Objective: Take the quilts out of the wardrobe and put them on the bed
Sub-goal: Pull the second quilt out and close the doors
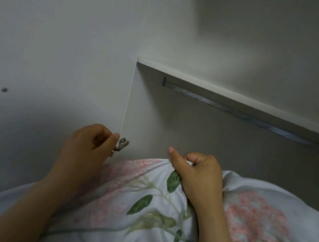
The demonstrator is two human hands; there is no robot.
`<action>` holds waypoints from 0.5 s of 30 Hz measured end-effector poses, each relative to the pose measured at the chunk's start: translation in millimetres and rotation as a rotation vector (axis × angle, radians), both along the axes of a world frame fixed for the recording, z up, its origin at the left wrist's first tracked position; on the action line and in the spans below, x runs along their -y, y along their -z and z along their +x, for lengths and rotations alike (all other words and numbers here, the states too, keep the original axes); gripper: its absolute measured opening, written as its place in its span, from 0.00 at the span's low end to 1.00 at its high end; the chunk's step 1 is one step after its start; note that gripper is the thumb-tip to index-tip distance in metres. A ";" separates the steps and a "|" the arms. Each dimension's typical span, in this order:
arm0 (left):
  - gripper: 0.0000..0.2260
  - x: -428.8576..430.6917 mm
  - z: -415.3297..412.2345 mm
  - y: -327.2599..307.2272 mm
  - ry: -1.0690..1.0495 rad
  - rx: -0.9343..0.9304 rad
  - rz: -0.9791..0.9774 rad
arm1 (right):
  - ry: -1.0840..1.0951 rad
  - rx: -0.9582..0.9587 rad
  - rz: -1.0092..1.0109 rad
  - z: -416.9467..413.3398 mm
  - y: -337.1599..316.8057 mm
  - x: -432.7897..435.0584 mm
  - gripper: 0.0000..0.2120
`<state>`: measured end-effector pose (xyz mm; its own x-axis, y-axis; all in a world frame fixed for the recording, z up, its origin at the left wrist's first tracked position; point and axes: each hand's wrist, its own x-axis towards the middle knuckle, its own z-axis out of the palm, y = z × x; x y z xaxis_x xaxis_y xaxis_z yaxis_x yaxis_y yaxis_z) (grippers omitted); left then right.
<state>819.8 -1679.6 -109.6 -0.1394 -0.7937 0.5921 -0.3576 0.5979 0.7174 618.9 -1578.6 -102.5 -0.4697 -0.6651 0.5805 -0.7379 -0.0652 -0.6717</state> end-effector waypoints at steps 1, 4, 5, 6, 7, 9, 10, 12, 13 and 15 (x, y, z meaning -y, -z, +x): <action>0.14 1.7 10.2 0.7 -0.030 -0.002 -0.006 | -0.046 -0.006 0.010 7.9 -1.3 4.8 0.30; 0.10 7.3 43.8 4.2 -0.110 -0.036 -0.001 | -0.169 -0.007 0.030 34.8 -0.5 21.7 0.30; 0.09 6.6 49.3 4.1 -0.128 -0.036 0.002 | -0.181 -0.005 0.036 40.2 0.4 24.9 0.30; 0.08 5.9 57.8 4.3 -0.161 -0.035 0.004 | -0.199 -0.004 0.044 47.9 1.4 29.1 0.30; 0.06 5.4 70.2 4.1 -0.204 -0.039 -0.001 | -0.226 0.001 0.053 57.9 3.4 35.7 0.30; 0.03 6.4 88.4 4.5 -0.285 -0.043 -0.013 | -0.248 0.011 0.073 72.3 7.3 43.0 0.30; 0.04 8.7 98.8 6.4 -0.332 -0.045 -0.011 | -0.256 0.011 0.083 80.1 9.1 46.7 0.30; 0.09 14.0 117.9 10.1 -0.395 -0.071 -0.004 | -0.281 0.009 0.100 93.6 13.3 54.3 0.29; 0.12 16.8 126.6 11.4 -0.419 -0.089 -0.003 | -0.296 0.001 0.103 99.7 15.4 58.4 0.29; 0.17 21.5 137.5 13.0 -0.461 -0.126 -0.001 | -0.309 -0.024 0.106 107.2 18.8 64.1 0.29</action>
